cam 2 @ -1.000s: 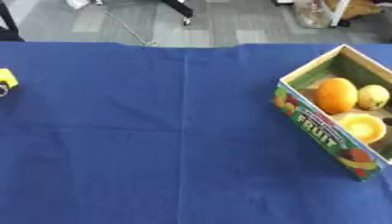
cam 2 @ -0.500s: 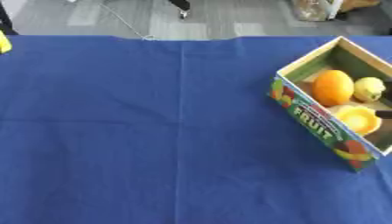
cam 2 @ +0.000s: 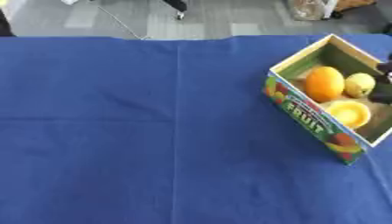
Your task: Pick up the objects with one hand, pass them to the other hand, and then place them into the box on the other side of the table.
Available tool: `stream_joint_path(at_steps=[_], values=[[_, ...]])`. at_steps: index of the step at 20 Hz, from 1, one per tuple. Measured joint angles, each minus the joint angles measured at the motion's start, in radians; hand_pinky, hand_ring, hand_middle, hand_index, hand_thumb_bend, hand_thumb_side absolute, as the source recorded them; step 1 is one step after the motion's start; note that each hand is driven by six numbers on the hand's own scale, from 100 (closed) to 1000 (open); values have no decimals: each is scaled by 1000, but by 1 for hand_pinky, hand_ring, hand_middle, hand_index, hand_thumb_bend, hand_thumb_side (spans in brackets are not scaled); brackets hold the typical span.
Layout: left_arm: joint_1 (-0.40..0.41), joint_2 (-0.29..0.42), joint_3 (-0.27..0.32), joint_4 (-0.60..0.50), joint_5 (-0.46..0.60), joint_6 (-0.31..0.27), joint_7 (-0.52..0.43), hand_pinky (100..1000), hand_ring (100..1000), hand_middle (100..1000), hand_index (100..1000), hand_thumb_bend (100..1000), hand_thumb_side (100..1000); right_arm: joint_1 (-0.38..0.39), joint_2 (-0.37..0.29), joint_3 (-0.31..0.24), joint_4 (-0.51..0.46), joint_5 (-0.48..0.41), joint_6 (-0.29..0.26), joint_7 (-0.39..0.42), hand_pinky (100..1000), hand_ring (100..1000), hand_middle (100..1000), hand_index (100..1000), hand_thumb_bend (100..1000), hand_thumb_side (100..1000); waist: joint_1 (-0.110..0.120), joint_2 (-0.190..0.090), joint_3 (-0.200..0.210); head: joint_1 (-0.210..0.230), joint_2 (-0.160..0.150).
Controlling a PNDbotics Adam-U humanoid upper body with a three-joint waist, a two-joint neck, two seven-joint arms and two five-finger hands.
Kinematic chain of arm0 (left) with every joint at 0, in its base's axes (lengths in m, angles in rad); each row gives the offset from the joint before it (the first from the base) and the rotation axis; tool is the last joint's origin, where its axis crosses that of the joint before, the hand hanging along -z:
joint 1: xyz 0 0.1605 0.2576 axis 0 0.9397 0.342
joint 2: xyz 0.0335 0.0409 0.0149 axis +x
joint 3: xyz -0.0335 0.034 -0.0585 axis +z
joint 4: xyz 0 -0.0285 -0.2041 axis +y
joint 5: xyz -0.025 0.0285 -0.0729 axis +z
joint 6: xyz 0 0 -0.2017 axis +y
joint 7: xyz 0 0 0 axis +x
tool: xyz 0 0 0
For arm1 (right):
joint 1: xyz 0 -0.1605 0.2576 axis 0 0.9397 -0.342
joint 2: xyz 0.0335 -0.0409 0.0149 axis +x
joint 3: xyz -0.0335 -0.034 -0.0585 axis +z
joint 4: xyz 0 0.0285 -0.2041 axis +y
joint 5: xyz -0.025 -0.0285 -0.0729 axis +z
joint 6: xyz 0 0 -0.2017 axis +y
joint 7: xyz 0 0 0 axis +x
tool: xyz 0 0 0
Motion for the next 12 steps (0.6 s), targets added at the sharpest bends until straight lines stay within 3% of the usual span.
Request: stream_joint_path(at_steps=[6,12], values=[[110,-27,-13,-214,209,35,131,624,472,433,446,100,116,-17,-27,-6,0,-33,-14,12,719,902,842,910,100,539,2,-16,4,-25,14],[175,-101,-21,-318,287,45,234,610,457,418,437,100,169,-27,-38,-11,0,-57,-23,23,718,902,842,910,100,533,2,-32,4,-79,33]])
